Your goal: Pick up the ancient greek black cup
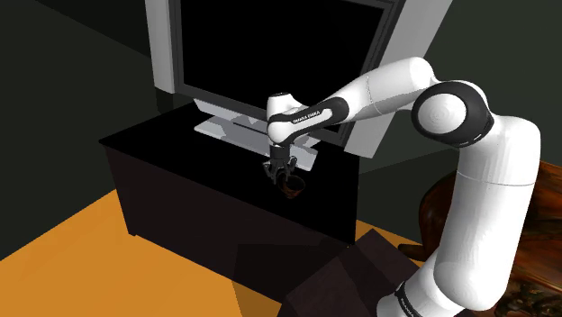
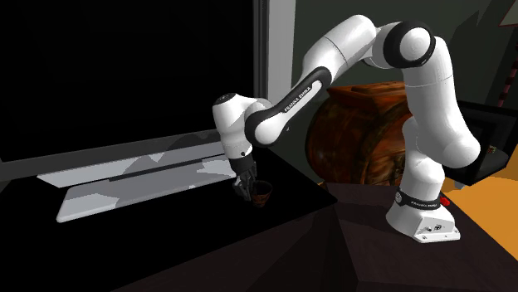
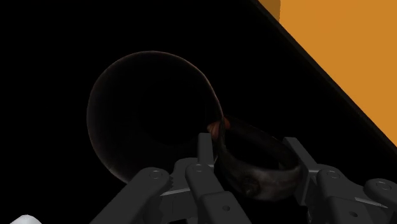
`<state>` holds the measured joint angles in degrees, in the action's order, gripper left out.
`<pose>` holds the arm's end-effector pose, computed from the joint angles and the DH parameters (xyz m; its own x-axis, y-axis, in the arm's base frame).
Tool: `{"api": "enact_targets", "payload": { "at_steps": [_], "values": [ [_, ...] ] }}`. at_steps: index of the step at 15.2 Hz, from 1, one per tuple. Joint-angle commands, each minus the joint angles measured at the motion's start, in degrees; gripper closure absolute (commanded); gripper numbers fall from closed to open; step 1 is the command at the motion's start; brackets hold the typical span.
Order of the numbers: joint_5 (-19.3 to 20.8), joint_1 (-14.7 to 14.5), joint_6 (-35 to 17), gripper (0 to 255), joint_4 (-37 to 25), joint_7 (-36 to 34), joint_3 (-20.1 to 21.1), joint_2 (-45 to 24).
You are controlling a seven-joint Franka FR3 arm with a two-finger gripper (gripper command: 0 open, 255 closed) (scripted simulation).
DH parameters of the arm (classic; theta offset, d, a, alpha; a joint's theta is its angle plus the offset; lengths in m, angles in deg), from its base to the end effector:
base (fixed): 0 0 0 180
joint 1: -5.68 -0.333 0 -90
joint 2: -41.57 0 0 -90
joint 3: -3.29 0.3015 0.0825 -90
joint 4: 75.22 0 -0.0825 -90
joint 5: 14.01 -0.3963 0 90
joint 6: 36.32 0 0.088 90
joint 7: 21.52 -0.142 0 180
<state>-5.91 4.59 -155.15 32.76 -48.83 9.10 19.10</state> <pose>0.6019 0.0605 0.2303 0.9477 -0.2836 -0.1465 -0.2615 -0.9529 0.1533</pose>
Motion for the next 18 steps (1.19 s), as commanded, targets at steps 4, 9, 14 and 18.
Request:
{"api": "enact_targets", "payload": {
  "at_steps": [4,9,14,18],
  "values": [
    [-0.27,0.02,1.79,255,-0.47,0.23,0.12,1.29],
    [-0.66,0.08,4.97,255,-1.71,0.67,0.26,3.26],
    [-1.01,0.12,8.23,255,-3.26,1.09,0.37,5.01],
    [-1.14,0.12,9.66,255,-4.02,1.26,0.41,5.69]
  ]
}}
